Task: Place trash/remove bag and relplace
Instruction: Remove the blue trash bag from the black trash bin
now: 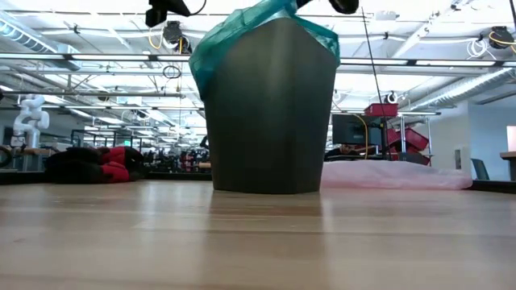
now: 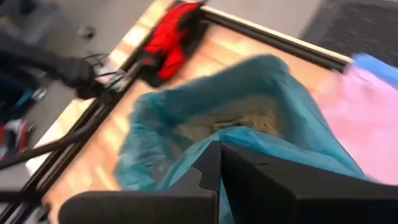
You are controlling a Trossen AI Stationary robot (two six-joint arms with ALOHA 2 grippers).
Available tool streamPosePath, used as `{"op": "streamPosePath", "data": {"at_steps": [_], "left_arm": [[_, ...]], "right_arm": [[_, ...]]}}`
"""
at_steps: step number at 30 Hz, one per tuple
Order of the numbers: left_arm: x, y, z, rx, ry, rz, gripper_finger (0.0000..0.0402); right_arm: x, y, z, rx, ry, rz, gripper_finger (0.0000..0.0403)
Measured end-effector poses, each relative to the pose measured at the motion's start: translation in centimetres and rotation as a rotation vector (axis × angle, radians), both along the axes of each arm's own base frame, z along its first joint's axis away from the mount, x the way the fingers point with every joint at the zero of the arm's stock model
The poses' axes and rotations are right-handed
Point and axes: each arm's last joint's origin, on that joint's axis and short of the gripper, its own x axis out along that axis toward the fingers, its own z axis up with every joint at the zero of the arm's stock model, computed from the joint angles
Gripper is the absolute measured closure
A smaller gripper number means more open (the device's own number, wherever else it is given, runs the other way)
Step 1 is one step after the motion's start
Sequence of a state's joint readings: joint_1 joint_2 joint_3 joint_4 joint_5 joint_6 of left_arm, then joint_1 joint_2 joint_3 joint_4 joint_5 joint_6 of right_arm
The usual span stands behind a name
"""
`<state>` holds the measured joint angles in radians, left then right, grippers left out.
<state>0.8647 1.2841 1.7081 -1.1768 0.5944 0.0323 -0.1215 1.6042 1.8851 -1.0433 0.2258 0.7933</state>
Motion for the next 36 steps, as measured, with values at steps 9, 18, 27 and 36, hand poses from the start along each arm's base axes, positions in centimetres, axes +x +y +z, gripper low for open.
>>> {"op": "streamPosePath", "data": {"at_steps": [9, 18, 27, 36], "left_arm": [[0.6, -1.1, 0.2, -0.057, -0.013, -0.010, 0.0402], [0.6, -1.2, 0.2, -0.089, -0.008, 0.029, 0.0402], [0.6, -1.2, 0.2, -0.086, -0.009, 0.030, 0.0402], [0.7, -1.1, 0.3, -0.078, -0.014, 0.033, 0.0402]], "right_arm": [[1.4, -2.8, 1.3, 0.067, 0.061, 0.370, 0.0403], [2.2, -3.7, 0.3, 0.054, 0.187, 0.507, 0.0389], [-1.3, -6.7, 5.4, -0.004, -0.034, 0.366, 0.0262], [-6.8, -13.0, 3.2, 0.337, 0.110, 0.028, 0.0188]]}}
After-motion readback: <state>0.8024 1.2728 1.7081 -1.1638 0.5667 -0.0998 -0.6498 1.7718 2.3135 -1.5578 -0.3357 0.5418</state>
